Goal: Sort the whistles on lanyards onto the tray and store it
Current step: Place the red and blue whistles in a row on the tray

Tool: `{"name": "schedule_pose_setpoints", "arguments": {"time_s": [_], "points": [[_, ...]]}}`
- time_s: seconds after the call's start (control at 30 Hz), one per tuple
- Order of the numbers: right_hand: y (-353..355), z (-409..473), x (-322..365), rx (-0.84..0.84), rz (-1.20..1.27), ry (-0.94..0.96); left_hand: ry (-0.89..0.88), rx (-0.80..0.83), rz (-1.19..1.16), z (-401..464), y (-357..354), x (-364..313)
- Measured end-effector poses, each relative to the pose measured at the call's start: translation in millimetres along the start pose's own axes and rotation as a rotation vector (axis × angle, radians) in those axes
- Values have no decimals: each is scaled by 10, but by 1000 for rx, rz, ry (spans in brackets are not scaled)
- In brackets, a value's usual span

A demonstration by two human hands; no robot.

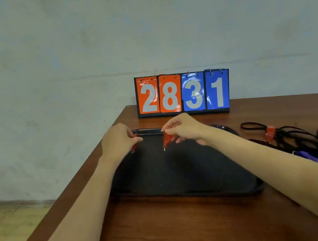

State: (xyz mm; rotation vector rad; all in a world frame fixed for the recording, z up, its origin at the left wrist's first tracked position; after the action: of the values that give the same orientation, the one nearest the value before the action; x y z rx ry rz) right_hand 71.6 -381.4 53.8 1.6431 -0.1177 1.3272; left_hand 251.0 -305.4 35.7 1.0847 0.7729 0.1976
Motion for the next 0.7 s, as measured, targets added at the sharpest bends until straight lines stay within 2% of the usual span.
{"name": "schedule_pose_setpoints", "arguments": {"time_s": [0.4,0.5,0.6,0.7], "points": [[-202,315,-31,11,14,-40,-16,-1,66,35,19,37],[-269,341,-8,13,4,-23,-97,-23,49,-7,134,23],[-346,378,20,20,-18,-3,-256,80,81,-78,143,-32],[-404,414,21,21,-29,-11,-308,190,136,-105,103,-39]]}}
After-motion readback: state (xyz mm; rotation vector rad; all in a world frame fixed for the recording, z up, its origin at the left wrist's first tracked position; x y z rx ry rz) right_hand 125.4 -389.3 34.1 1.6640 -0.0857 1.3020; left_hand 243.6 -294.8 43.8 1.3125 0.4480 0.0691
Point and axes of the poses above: each hand's wrist, its own z-axis towards the middle knuckle, its own y-axis out of the back of the hand, x = y × z, the point moved 4 cm from there along z, towards the middle knuckle, and after that the axes turned 5 degrees about y, right-handed, at the moved point
